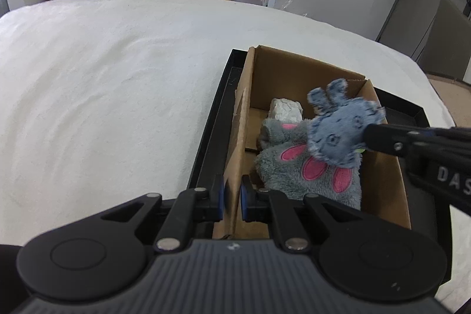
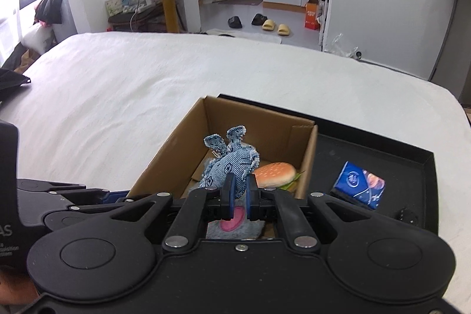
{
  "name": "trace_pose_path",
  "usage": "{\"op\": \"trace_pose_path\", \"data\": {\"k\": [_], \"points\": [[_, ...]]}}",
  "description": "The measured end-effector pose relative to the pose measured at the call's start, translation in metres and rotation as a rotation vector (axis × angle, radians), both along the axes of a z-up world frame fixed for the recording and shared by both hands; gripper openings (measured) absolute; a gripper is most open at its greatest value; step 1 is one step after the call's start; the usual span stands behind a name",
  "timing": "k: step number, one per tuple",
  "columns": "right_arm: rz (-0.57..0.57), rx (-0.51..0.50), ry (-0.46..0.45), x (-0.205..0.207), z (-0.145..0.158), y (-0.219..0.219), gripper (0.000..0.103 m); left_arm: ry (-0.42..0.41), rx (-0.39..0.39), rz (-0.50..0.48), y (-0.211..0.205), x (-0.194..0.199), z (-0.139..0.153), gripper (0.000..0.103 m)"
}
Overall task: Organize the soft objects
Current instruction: 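Carry the denim bunny with the right gripper into the box and release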
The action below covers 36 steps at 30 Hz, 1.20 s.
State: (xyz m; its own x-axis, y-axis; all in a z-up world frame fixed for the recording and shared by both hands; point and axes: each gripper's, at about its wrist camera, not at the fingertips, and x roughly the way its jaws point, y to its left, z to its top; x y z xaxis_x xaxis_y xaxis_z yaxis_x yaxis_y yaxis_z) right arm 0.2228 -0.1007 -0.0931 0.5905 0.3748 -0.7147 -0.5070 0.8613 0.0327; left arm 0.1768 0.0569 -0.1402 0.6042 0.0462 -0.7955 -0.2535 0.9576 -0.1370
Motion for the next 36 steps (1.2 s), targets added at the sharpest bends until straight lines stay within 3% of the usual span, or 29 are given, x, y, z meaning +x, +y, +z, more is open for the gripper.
{"op": "trace_pose_path", "data": {"k": [4,10,18,27,32,36], "points": [[0.016,0.074,0.039,0.006,-0.002,0.006,0.012,-0.004,-0.021,0.006,0.004,0.001,0.000,0.010],[0.008,0.046,0.064,0.006,-0.006,0.007,0.014,-0.003,-0.041,0.012,0.007,0.002,-0.001,0.011],[-0.015,0.014,0.020,0.000,0.001,-0.010,0.019,0.021,-0.051,0.020,0.008,0.004,0.001,0.011],[-0.077,0.007,-0.003,0.003,0.004,-0.052,0.021,0.037,0.030,-0.003,-0.009,0.009,0.012,0.015],[-0.109,0.016,0.000,0.006,-0.001,-0.074,0.025,0.027,0.062,-0.019,-0.017,0.010,0.019,0.029],[-0.141,0.013,-0.003,0.009,-0.006,-0.089,0.031,0.017,0.110,-0.025,-0.026,0.014,0.023,0.047]]}}
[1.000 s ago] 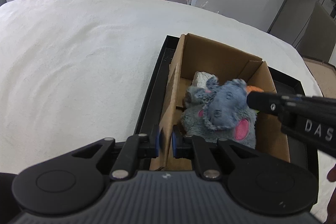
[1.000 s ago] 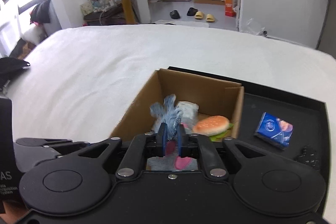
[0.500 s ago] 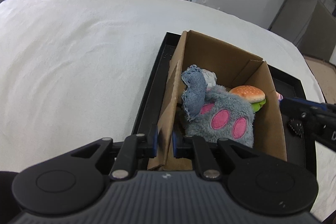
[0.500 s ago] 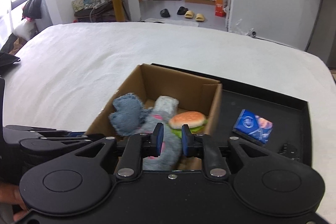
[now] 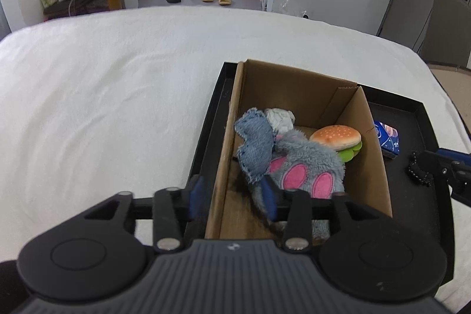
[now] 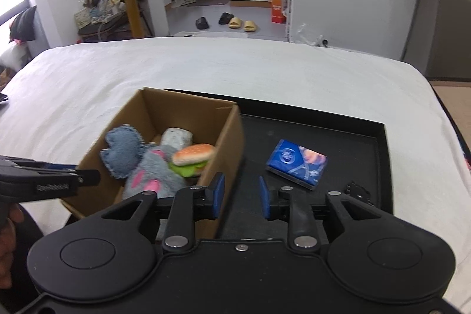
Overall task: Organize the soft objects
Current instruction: 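Carry the denim bunny with the right gripper into the box and release, then move the right gripper to the black stitched plush and grasp it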
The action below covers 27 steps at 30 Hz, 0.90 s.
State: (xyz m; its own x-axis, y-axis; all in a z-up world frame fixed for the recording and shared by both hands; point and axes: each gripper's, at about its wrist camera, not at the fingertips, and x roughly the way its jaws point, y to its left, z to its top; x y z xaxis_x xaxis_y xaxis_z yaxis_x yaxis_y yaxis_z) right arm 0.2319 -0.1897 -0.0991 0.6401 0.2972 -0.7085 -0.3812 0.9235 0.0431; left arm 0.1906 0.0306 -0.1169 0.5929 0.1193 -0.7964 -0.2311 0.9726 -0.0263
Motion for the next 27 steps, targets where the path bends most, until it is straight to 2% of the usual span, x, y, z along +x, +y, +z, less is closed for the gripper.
{"op": "trace_pose_path", "data": {"k": [7,15,20,27], "points": [[-0.096,0.020,-0.001,0.015,-0.013,-0.028,0.050,0.012,0.042,-0.007,-0.011,0.009,0.002,0.053],[-0.228,0.077,0.045,0.035,-0.040,-0.055,0.056,0.048,0.107,0.007,-0.019,0.023,-0.003,0.059],[-0.285,0.074,0.044,0.046,-0.050,-0.066,0.075,0.070,0.139,0.002,-0.026,0.032,-0.008,0.060],[-0.341,0.060,0.089,0.068,-0.073,-0.084,0.078,0.098,0.177,0.044,-0.026,0.040,-0.011,0.060]]}}
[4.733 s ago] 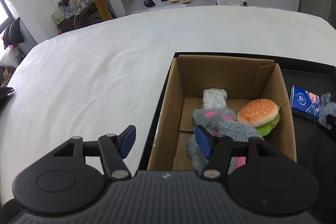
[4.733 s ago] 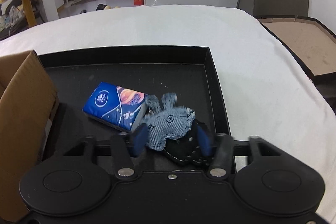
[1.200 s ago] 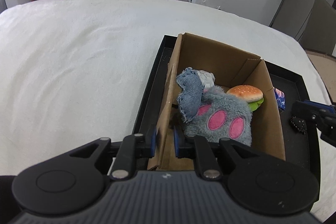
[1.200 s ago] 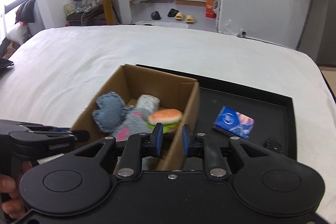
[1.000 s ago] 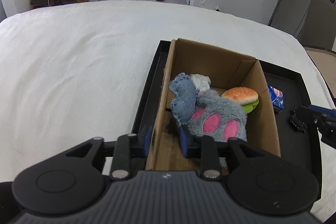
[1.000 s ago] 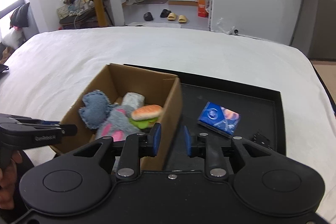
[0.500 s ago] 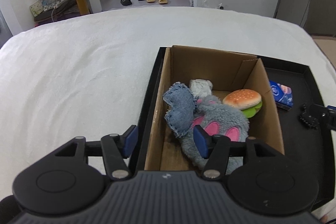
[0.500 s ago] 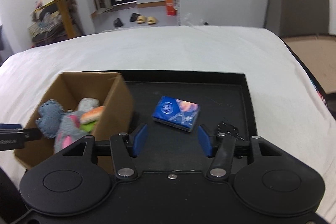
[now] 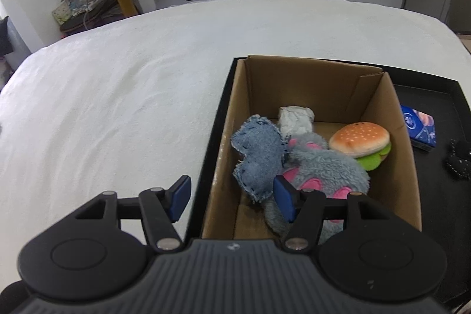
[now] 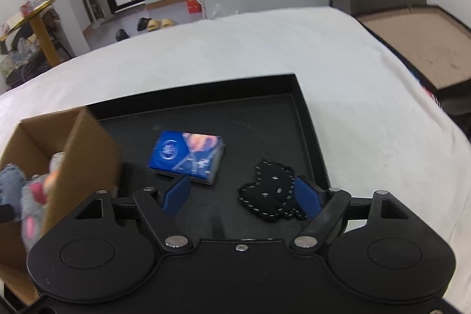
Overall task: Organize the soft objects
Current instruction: 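Move the right gripper to the black stitched plush and grasp it, then carry the black stitched plush with the right gripper into the box and release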
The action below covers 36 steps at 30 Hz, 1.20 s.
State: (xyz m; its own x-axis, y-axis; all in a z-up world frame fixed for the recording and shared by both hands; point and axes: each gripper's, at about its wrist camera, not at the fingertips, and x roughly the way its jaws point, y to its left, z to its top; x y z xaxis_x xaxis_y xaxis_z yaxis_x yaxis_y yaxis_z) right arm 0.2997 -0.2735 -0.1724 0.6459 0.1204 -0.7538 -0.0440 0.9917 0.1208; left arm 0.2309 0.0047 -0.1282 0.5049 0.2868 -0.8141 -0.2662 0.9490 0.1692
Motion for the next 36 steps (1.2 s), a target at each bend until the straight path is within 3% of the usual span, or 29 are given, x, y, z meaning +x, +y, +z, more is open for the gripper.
{"op": "trace_pose_path", "data": {"k": [8,16,19,21,23,25,36], "points": [[0.005,0.014,0.032,0.014,-0.016,-0.009,0.079,0.010,0.042,0.013,-0.002,0.008,0.000,0.060],[0.005,-0.015,0.052,0.025,-0.032,-0.011,0.078,0.043,0.033,0.032,0.001,0.008,-0.003,0.060],[0.029,-0.034,0.063,0.024,-0.038,-0.007,0.069,0.048,0.038,0.045,0.003,0.005,-0.004,0.060],[0.046,-0.090,0.049,0.020,-0.038,-0.001,0.058,0.050,0.034,0.046,0.003,0.003,-0.005,0.060],[0.069,-0.111,0.040,0.016,-0.036,0.003,0.039,0.047,0.033,0.044,0.003,0.000,-0.004,0.060],[0.083,-0.100,0.045,0.012,-0.034,0.006,0.033,0.042,0.032,0.039,0.004,-0.002,-0.002,0.060],[0.093,-0.080,-0.011,-0.015,-0.004,0.012,0.028,0.024,0.013,0.028,0.012,-0.019,0.001,0.060]]}}
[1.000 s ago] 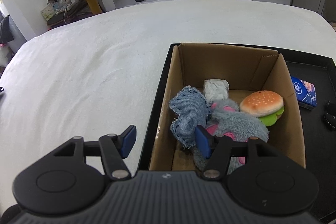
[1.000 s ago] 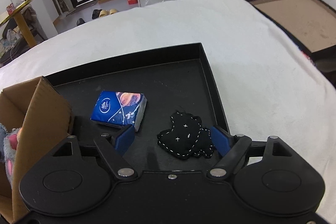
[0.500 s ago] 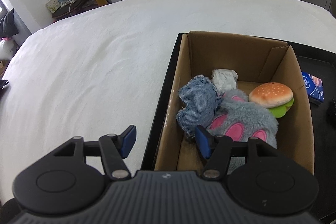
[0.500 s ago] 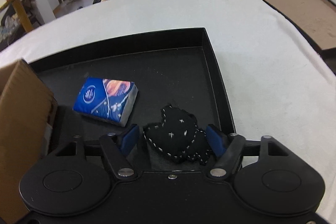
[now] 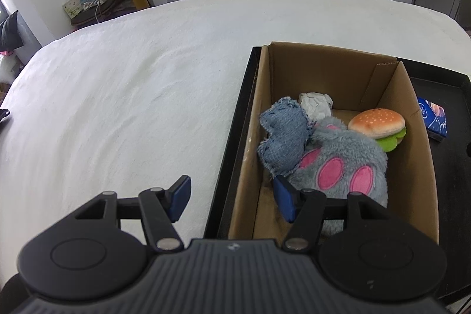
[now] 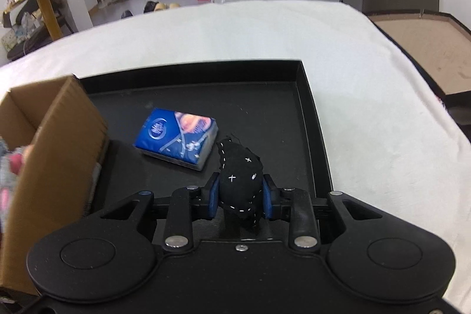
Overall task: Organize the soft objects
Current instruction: 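Carry the black stitched plush with the right gripper into the box and release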
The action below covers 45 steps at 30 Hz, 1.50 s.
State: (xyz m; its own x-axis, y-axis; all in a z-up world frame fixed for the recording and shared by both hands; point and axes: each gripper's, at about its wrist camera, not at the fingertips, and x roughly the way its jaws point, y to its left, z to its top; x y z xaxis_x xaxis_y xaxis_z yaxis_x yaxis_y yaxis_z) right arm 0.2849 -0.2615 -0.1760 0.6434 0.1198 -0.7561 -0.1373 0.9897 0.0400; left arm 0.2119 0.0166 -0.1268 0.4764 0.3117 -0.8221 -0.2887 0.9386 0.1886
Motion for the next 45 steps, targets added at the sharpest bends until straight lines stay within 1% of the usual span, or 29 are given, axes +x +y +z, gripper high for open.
{"op": "trace_pose_path", "data": {"k": [3,7,9,11,12,17,21,28,35,36,38,41,43,45], "points": [[0.006,-0.002,-0.020,-0.006,0.008,0.002,0.028,-0.007,-0.002,-0.007,0.004,-0.008,0.001,0.060],[0.014,0.001,-0.059,-0.014,0.022,0.003,0.028,-0.019,-0.033,-0.007,0.009,-0.015,0.000,0.060],[0.023,0.007,-0.073,-0.018,0.028,0.005,0.028,-0.035,-0.037,-0.017,0.010,-0.018,0.001,0.060],[0.037,0.016,-0.080,-0.022,0.035,0.006,0.028,-0.044,-0.028,-0.026,0.010,-0.021,0.002,0.060],[0.043,0.027,-0.084,-0.024,0.039,0.007,0.028,-0.051,-0.031,-0.030,0.010,-0.022,0.002,0.060],[0.085,0.017,-0.118,-0.037,0.059,0.014,0.028,-0.064,-0.046,-0.053,0.010,-0.028,0.000,0.060],[0.113,0.022,-0.136,-0.046,0.073,0.023,0.028,-0.086,-0.072,-0.073,0.012,-0.032,0.000,0.060],[0.178,0.002,-0.159,-0.047,0.089,0.053,0.029,-0.111,-0.126,-0.060,0.023,-0.032,-0.004,0.060],[0.233,-0.022,-0.170,-0.047,0.095,0.085,0.029,-0.145,-0.184,-0.069,0.033,-0.035,-0.006,0.059],[0.243,-0.025,-0.170,-0.046,0.096,0.090,0.029,-0.151,-0.192,-0.071,0.034,-0.035,-0.006,0.056],[0.262,-0.032,-0.169,-0.045,0.097,0.100,0.029,-0.164,-0.208,-0.073,0.037,-0.035,-0.007,0.056],[0.294,-0.047,-0.170,-0.042,0.100,0.116,0.029,-0.174,-0.239,-0.075,0.042,-0.036,-0.009,0.043],[0.317,-0.054,-0.174,-0.041,0.101,0.127,0.029,-0.169,-0.268,-0.077,0.045,-0.035,-0.011,0.031],[0.336,-0.055,-0.172,-0.038,0.101,0.137,0.029,-0.170,-0.286,-0.080,0.047,-0.034,-0.012,0.029]]}}
